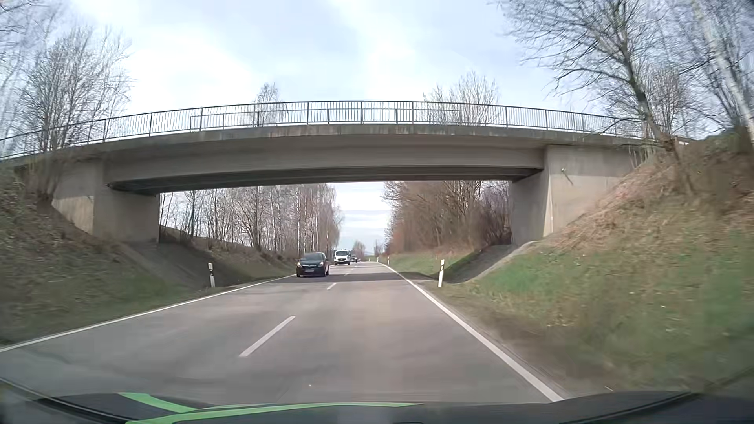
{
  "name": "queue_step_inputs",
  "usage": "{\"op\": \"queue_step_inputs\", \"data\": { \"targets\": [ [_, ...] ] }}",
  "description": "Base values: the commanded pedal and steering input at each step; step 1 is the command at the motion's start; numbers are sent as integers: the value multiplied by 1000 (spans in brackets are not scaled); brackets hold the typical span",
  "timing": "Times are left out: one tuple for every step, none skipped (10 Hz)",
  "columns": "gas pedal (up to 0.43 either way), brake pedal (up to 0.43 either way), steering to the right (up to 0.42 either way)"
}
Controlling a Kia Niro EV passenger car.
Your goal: Follow the waypoints while adhering to traffic rules and regulations
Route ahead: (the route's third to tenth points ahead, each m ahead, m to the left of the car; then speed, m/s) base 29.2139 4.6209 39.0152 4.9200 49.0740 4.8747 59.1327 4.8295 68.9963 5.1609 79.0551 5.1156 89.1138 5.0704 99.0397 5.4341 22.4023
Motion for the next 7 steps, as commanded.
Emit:
{"op": "queue_step_inputs", "data": {
  "targets": [
    [220,0,-1],
    [220,0,0],
    [220,0,0],
    [220,0,0],
    [220,0,0],
    [220,0,1],
    [220,0,1]
  ]
}}
